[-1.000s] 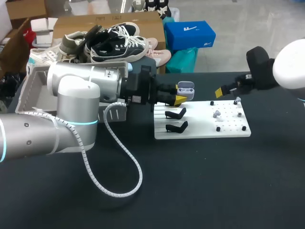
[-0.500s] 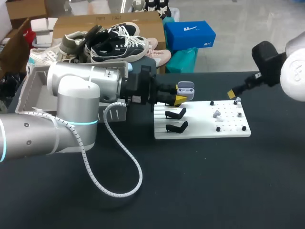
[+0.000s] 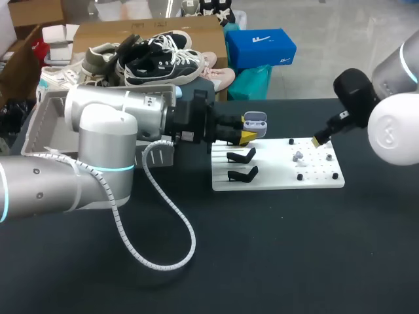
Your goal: Pick up each earbud case from the left stands, insert the matching earbuds, close the lid, and place the case in the box.
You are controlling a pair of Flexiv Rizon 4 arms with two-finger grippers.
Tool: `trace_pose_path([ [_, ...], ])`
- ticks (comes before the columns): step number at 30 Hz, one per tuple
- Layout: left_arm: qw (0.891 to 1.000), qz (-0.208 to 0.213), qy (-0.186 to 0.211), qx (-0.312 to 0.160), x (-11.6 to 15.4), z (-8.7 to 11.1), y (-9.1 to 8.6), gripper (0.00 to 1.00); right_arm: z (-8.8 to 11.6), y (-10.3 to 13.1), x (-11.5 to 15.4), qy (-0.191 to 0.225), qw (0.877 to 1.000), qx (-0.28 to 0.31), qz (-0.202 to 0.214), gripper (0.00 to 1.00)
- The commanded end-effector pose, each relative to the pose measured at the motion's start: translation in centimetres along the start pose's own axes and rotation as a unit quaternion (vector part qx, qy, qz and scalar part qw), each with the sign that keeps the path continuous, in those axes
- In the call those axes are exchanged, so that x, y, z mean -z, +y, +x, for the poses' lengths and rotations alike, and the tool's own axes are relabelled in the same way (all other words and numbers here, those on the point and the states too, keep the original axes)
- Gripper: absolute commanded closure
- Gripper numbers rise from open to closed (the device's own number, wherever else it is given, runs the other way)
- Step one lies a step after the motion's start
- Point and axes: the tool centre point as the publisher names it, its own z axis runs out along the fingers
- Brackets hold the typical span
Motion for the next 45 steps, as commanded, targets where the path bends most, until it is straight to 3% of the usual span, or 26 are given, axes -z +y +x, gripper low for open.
trace_pose_path([
  [1, 1.0, -0.001, -0.001, 0.0, 0.0, 0.0, 0.0, 1.0, -0.4, -0.1, -1.2, 0.005, 0.999, -0.008, 0.039, 0.0],
  [19, 1.0, -0.001, -0.001, 0.0, 0.0, 0.0, 0.0, 1.0, -0.2, -2.1, -2.6, 0.038, 0.998, -0.018, 0.052, 0.0],
  [38, 1.0, -0.001, -0.001, 0.0, 0.0, 0.0, 0.0, 1.0, -0.3, -4.3, -4.1, 0.042, 0.997, -0.048, 0.052, 0.0],
  [41, 1.0, -0.001, -0.001, 0.0, 0.0, 0.0, 0.0, 1.0, -0.3, -4.3, -4.1, 0.047, 0.996, -0.048, 0.055, 0.04],
  [45, 1.0, -0.001, -0.001, 0.0, 0.0, 0.0, 0.0, 1.0, -0.3, -4.4, -4.2, 0.048, 0.996, -0.052, 0.058, 0.22],
])
